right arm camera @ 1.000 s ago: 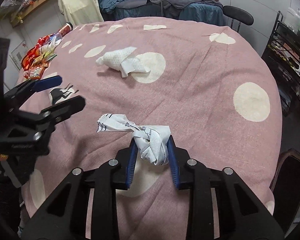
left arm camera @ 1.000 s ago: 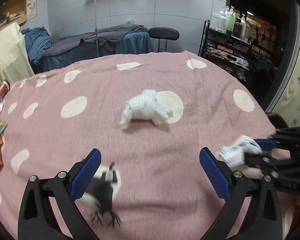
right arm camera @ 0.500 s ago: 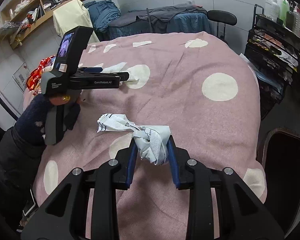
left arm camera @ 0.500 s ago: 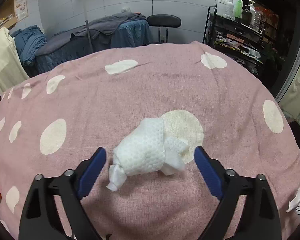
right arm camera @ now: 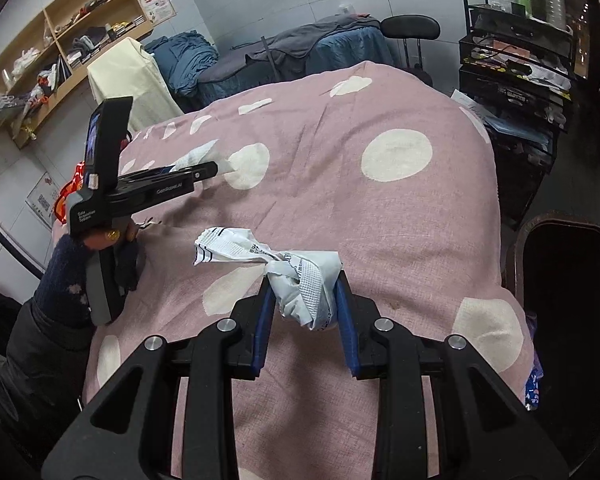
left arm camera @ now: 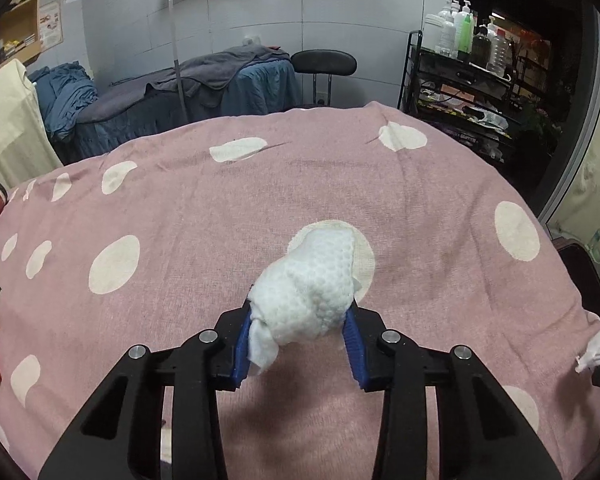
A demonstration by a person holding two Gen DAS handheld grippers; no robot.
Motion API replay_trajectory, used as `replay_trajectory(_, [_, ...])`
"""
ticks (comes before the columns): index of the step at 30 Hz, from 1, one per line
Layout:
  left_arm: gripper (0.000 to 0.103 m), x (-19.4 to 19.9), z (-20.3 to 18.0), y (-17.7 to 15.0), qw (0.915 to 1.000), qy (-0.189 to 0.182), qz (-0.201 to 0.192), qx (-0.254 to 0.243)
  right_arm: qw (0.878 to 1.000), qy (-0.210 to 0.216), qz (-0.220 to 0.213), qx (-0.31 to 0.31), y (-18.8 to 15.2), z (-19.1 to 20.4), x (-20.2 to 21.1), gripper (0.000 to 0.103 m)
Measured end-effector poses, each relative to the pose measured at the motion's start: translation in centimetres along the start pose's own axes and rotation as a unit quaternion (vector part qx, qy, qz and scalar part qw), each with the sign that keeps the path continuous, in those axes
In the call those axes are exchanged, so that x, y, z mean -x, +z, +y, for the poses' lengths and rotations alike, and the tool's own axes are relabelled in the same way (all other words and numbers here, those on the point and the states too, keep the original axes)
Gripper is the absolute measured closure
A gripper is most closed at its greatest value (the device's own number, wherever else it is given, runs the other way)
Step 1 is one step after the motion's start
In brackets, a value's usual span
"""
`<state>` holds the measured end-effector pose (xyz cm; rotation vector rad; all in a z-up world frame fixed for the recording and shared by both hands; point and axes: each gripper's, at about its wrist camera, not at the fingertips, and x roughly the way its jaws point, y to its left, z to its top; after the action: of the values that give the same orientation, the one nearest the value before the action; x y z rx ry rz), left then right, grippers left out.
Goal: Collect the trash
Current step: 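Carry the white wrapper and white tissue over the bin with both tools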
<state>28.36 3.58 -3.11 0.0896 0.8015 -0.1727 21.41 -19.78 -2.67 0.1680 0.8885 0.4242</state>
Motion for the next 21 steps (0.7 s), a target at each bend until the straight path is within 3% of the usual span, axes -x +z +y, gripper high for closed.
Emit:
replay_trajectory(7, [0.065, 3.4, -1.9, -1.6, 0.9994, -0.017, -0.029, 0.001, 0.999, -0.009, -0.028, -0.023, -0.8, -1.6, 1.4, 0.073])
replay_trajectory(21, [0.064, 7.7, -6.4, -3.8, 0.9934, -0.096, -0.06, 0.016, 0.991, -0.051, -0.085, -0.085, -2.4, -6.6, 5.7, 0.072])
